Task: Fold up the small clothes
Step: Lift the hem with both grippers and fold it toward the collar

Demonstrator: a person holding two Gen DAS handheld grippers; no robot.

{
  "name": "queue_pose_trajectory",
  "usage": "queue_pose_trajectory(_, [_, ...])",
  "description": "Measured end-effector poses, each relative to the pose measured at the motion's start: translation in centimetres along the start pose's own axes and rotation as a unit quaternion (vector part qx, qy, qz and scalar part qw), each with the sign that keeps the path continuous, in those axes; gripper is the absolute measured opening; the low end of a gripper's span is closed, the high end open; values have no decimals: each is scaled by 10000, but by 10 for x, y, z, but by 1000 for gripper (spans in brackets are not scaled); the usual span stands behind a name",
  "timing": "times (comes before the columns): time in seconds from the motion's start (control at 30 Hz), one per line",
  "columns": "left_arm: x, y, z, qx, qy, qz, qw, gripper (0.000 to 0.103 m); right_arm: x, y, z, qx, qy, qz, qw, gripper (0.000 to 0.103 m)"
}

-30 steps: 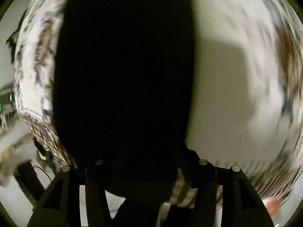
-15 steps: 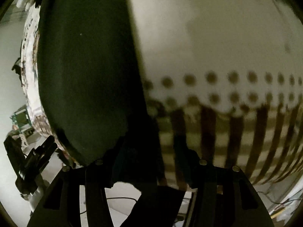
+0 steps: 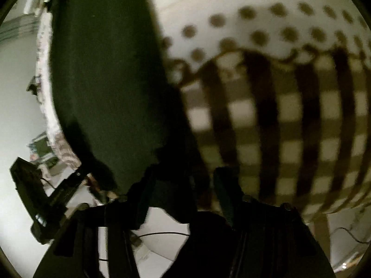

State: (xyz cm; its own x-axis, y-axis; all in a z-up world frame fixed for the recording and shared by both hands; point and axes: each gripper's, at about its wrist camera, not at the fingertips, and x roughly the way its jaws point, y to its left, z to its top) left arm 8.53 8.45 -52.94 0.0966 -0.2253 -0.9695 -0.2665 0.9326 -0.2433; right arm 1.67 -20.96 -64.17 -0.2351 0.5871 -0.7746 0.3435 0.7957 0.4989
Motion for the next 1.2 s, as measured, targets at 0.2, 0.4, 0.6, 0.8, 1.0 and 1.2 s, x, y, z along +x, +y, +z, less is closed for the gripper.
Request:
queue_pose_trajectory(0.2, [-42,33,5,-146,-161,-226,9995,6,-11,3,-26,-119,-316,-26,9994,6])
queue_pose_trajectory(0.4, [-8,62,-2,-62,307,28,9995,7,-2,14,-20,-307,-95,-712,9969,6])
queue_pose_trajectory(0.6, [-47,62,17,-303,440,-463,9975,29,-29,37,-17,-532,232,-642,9962,23])
queue_pose_trajectory(0.8, [-110,53,97,-324,-543,-1344,9889,64,-101,64,30,-663,-487,-454,9956,55])
queue_pose_trajectory(1.0, [-74,-14,245,-24,-1064,-1673,9801,64,-157,100,141,-471,-1465,-341,9875,58])
queue_pose_trajectory(1.2, [-11,-71,369,478,-931,-1595,9816,64,-200,121,286,-128,-2276,33,9737,59])
